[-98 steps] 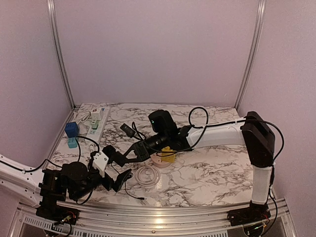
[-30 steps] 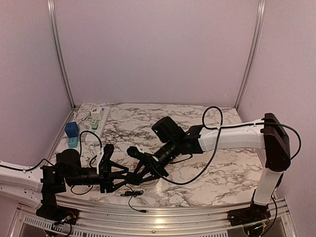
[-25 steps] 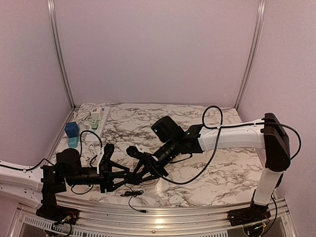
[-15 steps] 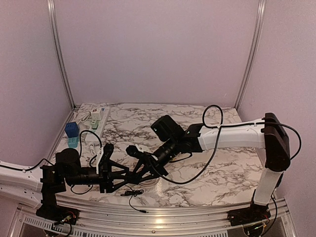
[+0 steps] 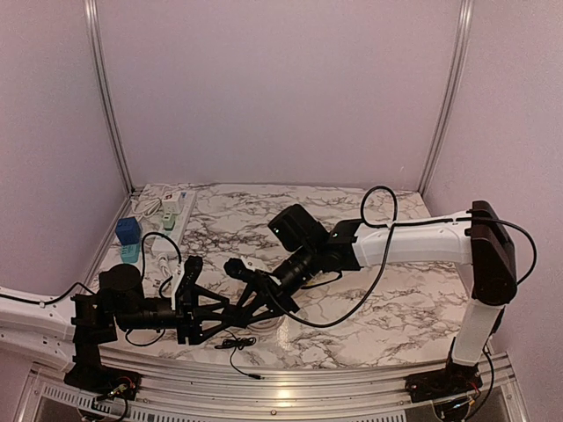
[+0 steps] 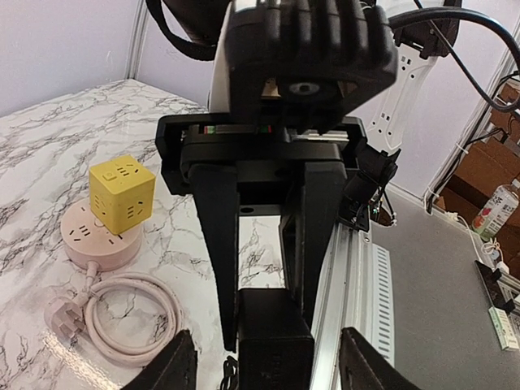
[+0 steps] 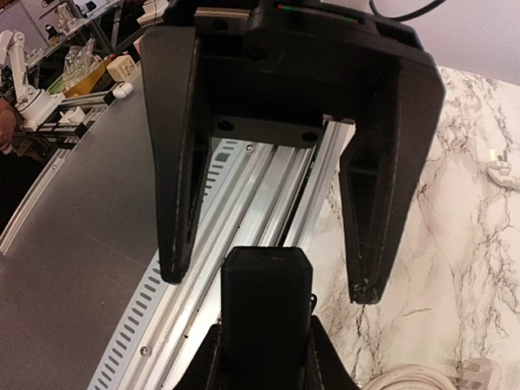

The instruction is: Insert the plug

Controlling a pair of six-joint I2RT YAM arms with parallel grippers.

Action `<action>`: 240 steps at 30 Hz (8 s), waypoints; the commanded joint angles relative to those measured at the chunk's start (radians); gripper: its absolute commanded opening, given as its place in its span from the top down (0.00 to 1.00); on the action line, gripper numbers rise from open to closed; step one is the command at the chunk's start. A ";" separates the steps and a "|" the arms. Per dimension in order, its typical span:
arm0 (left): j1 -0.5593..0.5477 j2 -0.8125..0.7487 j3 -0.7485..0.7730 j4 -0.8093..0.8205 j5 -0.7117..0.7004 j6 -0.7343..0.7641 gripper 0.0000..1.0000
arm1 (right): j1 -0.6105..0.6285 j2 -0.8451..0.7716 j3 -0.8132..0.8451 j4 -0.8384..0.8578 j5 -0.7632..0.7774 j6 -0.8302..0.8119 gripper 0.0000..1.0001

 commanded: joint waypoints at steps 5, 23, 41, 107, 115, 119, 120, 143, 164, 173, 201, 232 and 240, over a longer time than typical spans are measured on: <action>0.005 -0.004 -0.006 -0.020 0.016 0.003 0.32 | 0.009 0.011 0.041 -0.007 0.012 -0.004 0.84; 0.005 0.011 -0.025 -0.008 0.035 -0.008 0.30 | 0.009 0.017 0.049 0.023 0.035 0.022 0.84; 0.005 0.019 -0.019 0.001 0.027 -0.004 0.69 | 0.009 0.012 0.050 0.028 0.018 0.024 0.83; 0.120 0.785 0.870 -0.740 -0.383 -0.122 1.00 | -0.155 -0.643 -0.474 0.207 1.180 0.597 0.02; 0.143 0.898 1.003 -0.824 -0.353 -0.103 1.00 | -0.156 -0.647 -0.490 0.210 1.172 0.604 0.01; 0.147 0.929 1.059 -0.863 -0.346 -0.099 1.00 | -0.156 -0.648 -0.497 0.212 1.170 0.605 0.01; 0.148 0.934 1.068 -0.869 -0.345 -0.101 1.00 | -0.156 -0.648 -0.499 0.213 1.171 0.606 0.01; 0.147 1.059 1.220 -0.983 -0.389 -0.167 1.00 | -0.155 -0.647 -0.524 0.242 1.152 0.624 0.01; 0.148 1.107 1.238 -0.984 -0.389 -0.198 1.00 | -0.155 -0.640 -0.525 0.247 1.156 0.621 0.01; 0.146 1.136 1.266 -1.050 -0.415 -0.232 1.00 | -0.155 -0.640 -0.513 0.239 1.161 0.613 0.02; 0.094 1.216 1.323 -1.185 -0.512 -0.279 1.00 | -0.156 -0.611 -0.490 0.230 1.163 0.611 0.01; 0.077 1.350 1.306 -1.169 -0.407 -0.270 1.00 | -0.155 -0.643 -0.520 0.223 1.176 0.621 0.02; 0.079 1.357 1.284 -1.220 -0.353 -0.204 1.00 | -0.155 -0.653 -0.523 0.212 1.181 0.622 0.02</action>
